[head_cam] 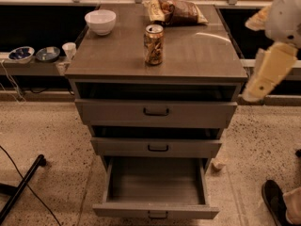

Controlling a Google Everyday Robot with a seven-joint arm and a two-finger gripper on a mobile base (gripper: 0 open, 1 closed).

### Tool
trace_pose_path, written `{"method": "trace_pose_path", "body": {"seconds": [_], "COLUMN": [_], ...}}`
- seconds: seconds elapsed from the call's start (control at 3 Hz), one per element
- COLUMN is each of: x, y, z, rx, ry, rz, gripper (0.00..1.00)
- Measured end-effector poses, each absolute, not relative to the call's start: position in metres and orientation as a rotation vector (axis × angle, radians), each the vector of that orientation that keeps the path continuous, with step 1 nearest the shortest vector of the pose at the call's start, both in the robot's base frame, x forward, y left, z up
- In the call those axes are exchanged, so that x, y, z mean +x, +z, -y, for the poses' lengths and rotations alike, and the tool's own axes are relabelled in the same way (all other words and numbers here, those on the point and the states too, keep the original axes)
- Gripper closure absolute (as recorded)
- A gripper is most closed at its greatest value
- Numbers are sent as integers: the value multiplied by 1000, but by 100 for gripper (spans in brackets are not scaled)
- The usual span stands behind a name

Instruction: Place orange can into bottom drawer

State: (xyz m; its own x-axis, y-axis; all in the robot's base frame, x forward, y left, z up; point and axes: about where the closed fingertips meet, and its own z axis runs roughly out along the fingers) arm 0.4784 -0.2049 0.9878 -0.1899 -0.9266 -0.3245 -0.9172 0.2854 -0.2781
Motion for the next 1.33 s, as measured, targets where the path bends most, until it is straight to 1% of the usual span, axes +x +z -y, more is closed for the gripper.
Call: {"method": "trace_pose_path", "body": {"seconds": [0.33,0.67,1.0,1.33], "x": [550,616,690,722], "y": [1005,1025,1004,955], "z": [177,135,87,62], "rx": [-1556,-1449,-1318,-1276], "ry": [68,195,256,292], "rz": [-2021,-1911,-1911,-1986], "gripper": [0,0,0,0]}}
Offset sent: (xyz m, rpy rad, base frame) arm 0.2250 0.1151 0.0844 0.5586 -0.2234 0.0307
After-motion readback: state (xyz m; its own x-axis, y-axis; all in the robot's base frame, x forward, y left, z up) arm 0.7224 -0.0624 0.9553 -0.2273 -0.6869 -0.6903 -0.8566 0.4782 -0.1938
